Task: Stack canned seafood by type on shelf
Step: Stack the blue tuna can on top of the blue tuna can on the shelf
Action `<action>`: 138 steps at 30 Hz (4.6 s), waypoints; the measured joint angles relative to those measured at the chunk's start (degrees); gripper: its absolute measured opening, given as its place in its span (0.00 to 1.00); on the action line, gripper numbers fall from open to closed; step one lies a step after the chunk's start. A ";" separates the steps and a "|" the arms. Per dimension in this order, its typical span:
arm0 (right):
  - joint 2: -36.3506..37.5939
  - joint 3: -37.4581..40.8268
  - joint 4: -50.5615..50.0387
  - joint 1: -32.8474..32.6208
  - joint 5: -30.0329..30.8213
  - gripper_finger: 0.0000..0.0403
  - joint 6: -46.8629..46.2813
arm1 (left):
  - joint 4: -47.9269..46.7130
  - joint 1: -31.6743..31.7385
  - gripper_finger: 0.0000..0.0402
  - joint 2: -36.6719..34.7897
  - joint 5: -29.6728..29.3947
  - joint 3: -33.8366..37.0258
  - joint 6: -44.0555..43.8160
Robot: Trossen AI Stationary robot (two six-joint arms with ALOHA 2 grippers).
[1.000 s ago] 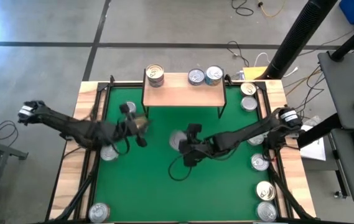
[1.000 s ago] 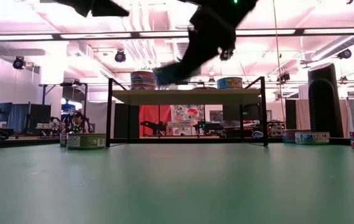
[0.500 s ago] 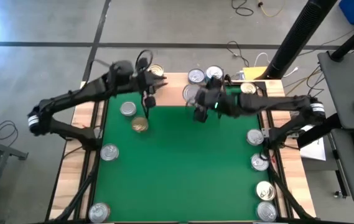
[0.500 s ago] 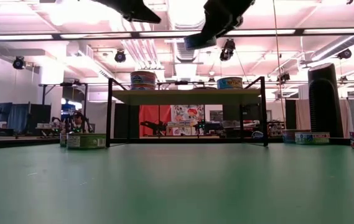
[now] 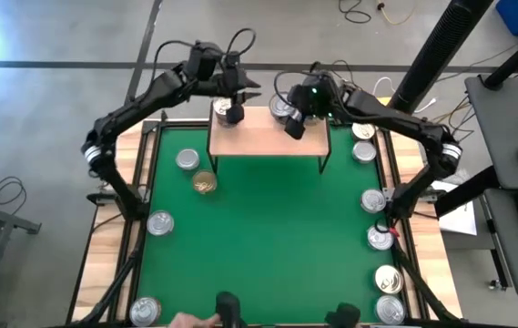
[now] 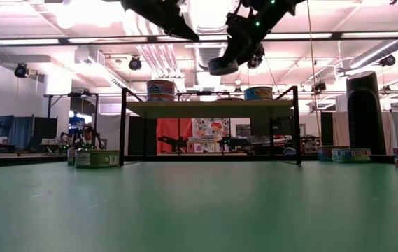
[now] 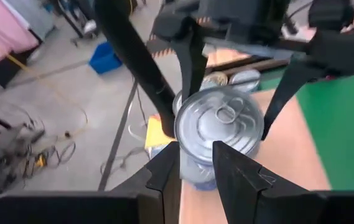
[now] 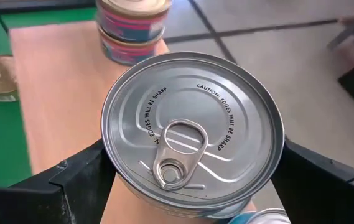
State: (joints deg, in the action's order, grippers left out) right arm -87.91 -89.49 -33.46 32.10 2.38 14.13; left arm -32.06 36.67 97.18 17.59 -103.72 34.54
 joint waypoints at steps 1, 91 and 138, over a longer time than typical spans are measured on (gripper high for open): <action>-1.01 -1.24 -1.23 0.64 -0.60 0.89 0.03 | -0.48 0.41 0.20 1.10 0.22 -1.20 0.28; -11.84 -2.26 -2.57 -5.31 14.07 0.90 -31.06 | -4.43 4.00 0.20 19.74 18.48 -5.88 11.96; -11.10 -6.43 -15.52 -8.19 10.75 0.99 -21.49 | -11.64 3.36 0.20 22.40 26.17 -7.34 13.99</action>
State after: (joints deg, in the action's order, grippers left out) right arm -99.01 -95.93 -48.98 23.90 13.13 -7.36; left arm -43.69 40.03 119.58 43.76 -111.06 48.53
